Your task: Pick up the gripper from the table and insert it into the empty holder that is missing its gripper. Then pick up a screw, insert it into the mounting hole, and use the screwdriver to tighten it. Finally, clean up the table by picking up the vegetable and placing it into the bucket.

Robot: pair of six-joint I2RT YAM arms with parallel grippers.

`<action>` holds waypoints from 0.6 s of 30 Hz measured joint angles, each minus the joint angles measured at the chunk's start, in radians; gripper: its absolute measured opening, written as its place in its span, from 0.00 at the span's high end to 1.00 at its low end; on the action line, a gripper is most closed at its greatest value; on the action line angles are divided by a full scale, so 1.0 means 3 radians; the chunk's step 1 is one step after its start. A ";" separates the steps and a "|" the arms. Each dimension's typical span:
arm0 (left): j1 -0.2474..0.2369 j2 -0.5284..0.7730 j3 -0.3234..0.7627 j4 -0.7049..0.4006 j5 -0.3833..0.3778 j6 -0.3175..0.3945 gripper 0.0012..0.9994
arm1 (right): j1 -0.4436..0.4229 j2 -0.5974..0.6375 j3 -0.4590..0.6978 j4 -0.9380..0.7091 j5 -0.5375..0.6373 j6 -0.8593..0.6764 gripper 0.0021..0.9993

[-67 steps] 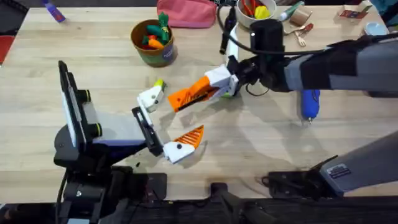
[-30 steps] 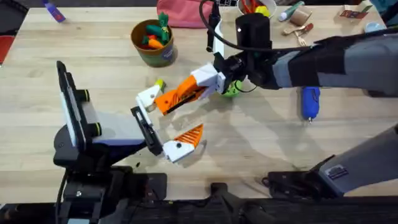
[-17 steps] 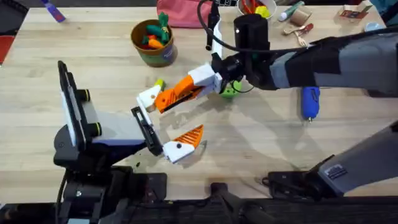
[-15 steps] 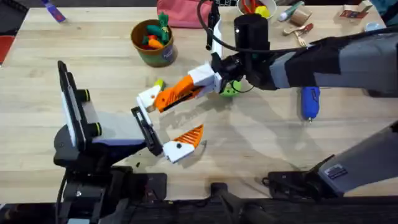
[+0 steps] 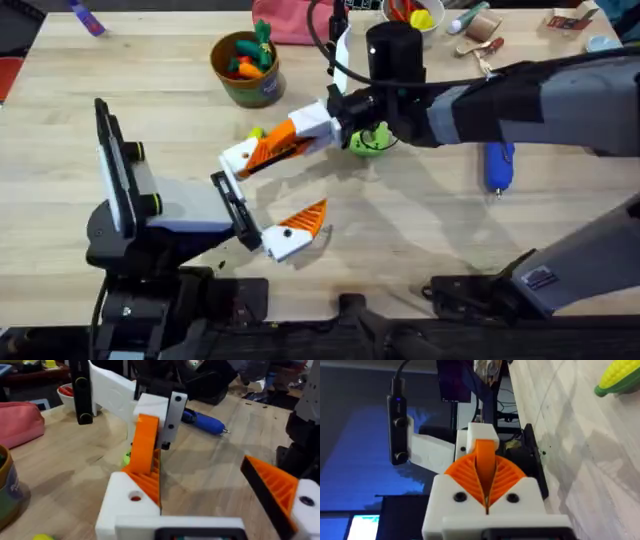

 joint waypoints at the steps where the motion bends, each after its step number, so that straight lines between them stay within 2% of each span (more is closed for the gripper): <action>1: 0.0001 0.0000 0.0000 0.0000 -0.0006 -0.0004 0.01 | 0.0005 0.0001 0.0002 0.0000 0.0016 0.0009 0.99; 18: 0.0017 0.0000 0.0000 0.0001 -0.0017 -0.0026 0.01 | 0.0020 0.0001 0.0007 0.0007 0.0063 0.0099 0.99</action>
